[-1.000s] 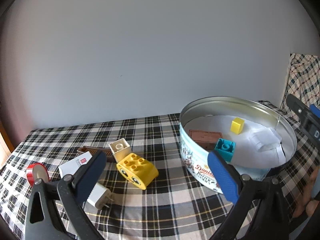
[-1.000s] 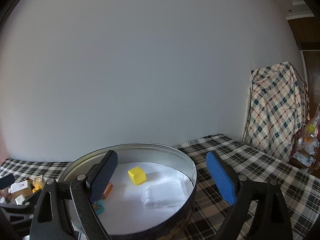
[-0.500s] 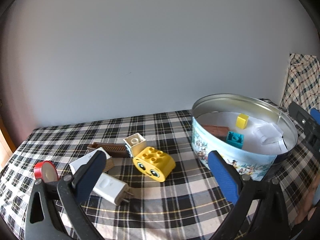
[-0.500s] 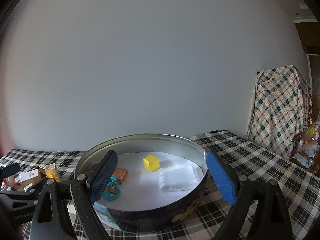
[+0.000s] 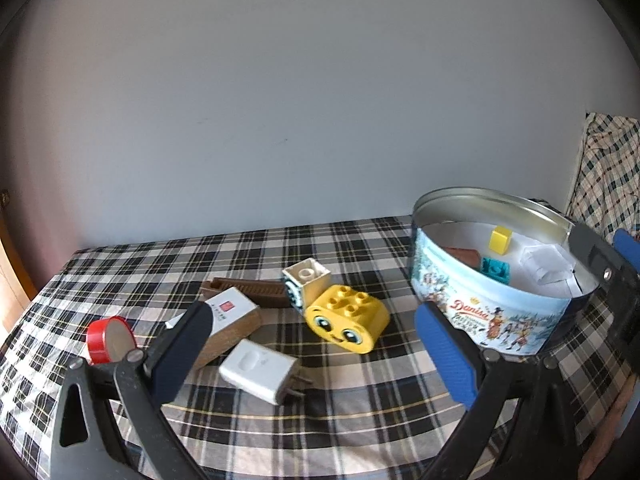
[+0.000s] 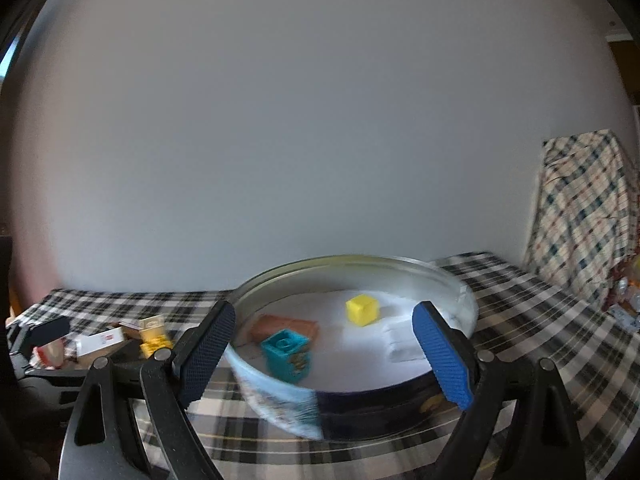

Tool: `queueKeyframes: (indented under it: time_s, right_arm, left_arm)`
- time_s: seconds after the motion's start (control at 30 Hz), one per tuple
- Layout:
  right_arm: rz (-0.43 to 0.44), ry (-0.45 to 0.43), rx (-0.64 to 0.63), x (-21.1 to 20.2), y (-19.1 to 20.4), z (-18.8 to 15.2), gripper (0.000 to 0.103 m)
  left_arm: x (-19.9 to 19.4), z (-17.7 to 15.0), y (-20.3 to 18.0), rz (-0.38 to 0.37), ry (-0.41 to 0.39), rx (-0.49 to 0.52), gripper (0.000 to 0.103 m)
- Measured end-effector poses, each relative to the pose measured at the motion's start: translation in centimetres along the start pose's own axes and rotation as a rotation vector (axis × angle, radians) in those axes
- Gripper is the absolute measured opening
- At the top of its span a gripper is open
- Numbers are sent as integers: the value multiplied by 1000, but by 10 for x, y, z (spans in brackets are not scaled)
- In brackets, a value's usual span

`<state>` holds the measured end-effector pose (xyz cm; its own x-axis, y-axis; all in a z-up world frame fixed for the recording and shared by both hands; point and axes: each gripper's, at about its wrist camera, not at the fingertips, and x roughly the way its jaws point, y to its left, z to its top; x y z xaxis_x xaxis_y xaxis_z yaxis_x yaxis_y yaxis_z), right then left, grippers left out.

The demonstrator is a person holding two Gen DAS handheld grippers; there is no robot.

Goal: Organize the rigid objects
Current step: 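Grasp the red tape roll with left tool while right tool reaches the white charger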

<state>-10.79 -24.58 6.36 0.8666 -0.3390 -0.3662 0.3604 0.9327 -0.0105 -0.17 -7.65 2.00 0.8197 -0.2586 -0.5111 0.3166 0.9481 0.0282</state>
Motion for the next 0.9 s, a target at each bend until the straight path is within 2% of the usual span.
queueKeyframes:
  time_s: [0.23,0.47,0.83,0.9]
  right_arm:
    - [69,22,-61,2,41,-5,92]
    - [139,54,-80,7,65,-7,92]
    - [337,275,-49,39,103,-18,92]
    - [367,329,-50,46,116,-23,92]
  left_arm:
    - [3,-2,26,27,28,-20,102]
    - [7,-4,61,71,53,-39,102]
    - [13,-9,138,196,88,-109,102]
    - [16,-9,149,194,108,-132,102]
